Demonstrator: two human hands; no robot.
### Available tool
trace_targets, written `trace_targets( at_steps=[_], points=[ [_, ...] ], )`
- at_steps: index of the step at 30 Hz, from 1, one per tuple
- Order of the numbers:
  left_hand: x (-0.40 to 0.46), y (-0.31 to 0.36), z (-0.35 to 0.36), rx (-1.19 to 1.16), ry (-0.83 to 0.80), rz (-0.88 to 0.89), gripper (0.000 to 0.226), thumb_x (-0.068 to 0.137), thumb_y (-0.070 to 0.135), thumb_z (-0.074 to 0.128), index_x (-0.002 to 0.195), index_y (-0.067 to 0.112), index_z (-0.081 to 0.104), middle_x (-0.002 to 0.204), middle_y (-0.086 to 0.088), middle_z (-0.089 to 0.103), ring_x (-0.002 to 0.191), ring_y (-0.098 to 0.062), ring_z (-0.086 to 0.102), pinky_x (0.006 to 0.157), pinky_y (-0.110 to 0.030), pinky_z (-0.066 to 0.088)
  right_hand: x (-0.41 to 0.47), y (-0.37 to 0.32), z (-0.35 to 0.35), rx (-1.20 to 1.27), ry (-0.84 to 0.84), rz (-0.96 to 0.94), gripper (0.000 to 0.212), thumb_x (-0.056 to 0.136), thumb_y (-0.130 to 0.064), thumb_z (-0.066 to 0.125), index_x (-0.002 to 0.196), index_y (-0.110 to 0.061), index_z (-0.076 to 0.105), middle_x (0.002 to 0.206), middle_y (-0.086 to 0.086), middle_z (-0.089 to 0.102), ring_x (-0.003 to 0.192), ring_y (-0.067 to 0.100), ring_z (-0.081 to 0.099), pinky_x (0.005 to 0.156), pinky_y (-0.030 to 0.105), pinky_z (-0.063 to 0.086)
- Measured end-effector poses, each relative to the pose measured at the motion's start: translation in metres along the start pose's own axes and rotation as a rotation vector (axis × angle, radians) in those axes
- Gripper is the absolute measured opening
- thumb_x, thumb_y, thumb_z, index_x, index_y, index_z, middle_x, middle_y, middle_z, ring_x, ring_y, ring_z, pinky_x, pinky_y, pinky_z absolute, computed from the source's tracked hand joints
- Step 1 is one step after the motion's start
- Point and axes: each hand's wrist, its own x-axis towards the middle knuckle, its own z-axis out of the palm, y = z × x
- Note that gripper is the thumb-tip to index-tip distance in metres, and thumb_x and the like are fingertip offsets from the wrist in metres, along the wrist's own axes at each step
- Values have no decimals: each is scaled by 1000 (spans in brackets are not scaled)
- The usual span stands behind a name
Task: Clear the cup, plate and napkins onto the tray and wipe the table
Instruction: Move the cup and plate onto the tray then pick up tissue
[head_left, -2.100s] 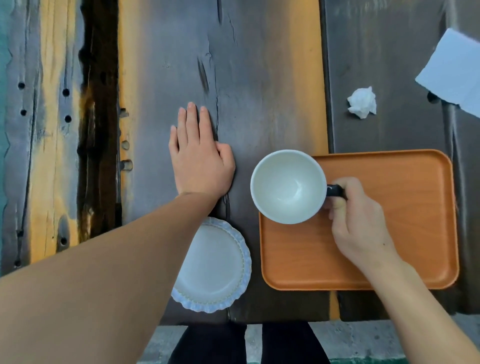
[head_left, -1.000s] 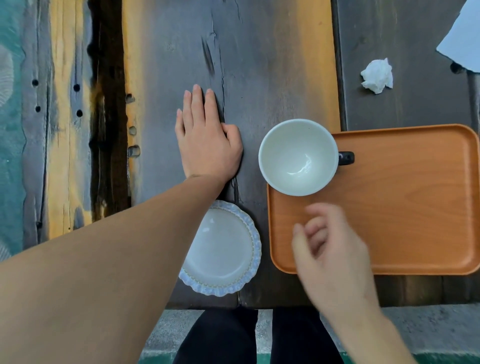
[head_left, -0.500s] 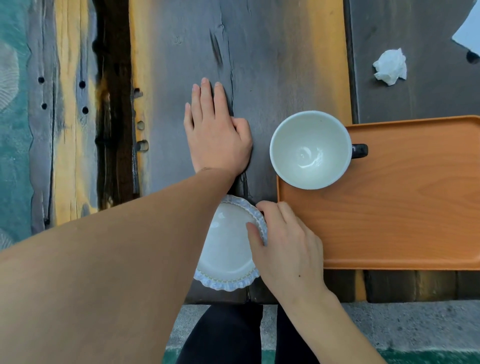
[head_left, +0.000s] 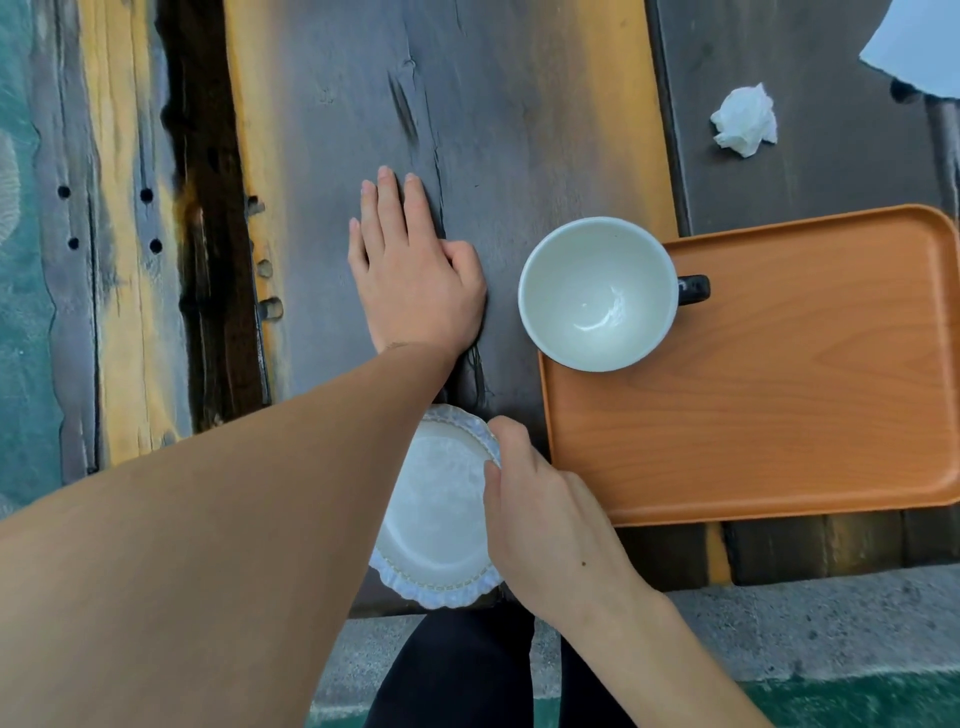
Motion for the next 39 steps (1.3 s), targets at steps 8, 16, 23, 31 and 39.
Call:
trace_targets(
  at_steps=[8,16,23,31,39],
  points=[
    [0,1,-1,-8,-19,-10,65,90,22,36,154,9,37,165,-11,28,154,-28,20,126,-46,15,-21,55,-38,180,-121,67,29,105,-32,35,134,-34,31,79,-9,63,77,22,65,62,35,44],
    [0,0,-3,-16,-28,-17,64,91,22,35,154,9,35,165,-11,27,155,-28,18,126,-46,14,-26,115,-78,222,77,123,22,96,-44,29,116,-40,38,71,-12,63,69,2,63,46,20,34],
    [-1,1,-3,-25,-34,-18,63,92,22,36,154,10,35,166,-10,26,155,-27,17,126,-46,14,-21,135,-84,159,102,88,26,101,-35,35,122,-26,48,64,-4,63,58,11,60,49,38,44],
    [-1,1,-3,-40,-20,-22,63,91,22,36,153,9,37,165,-11,27,154,-28,19,126,-47,15,-13,136,-80,97,165,86,30,102,-32,38,127,-22,50,73,-8,63,62,14,60,57,43,50],
    [-1,1,-3,-39,-23,-18,62,92,21,37,153,9,37,165,-11,28,154,-28,19,125,-48,17,-9,145,-65,18,469,59,28,97,-25,52,116,-14,69,78,-8,57,60,16,53,50,33,47]
  ],
)
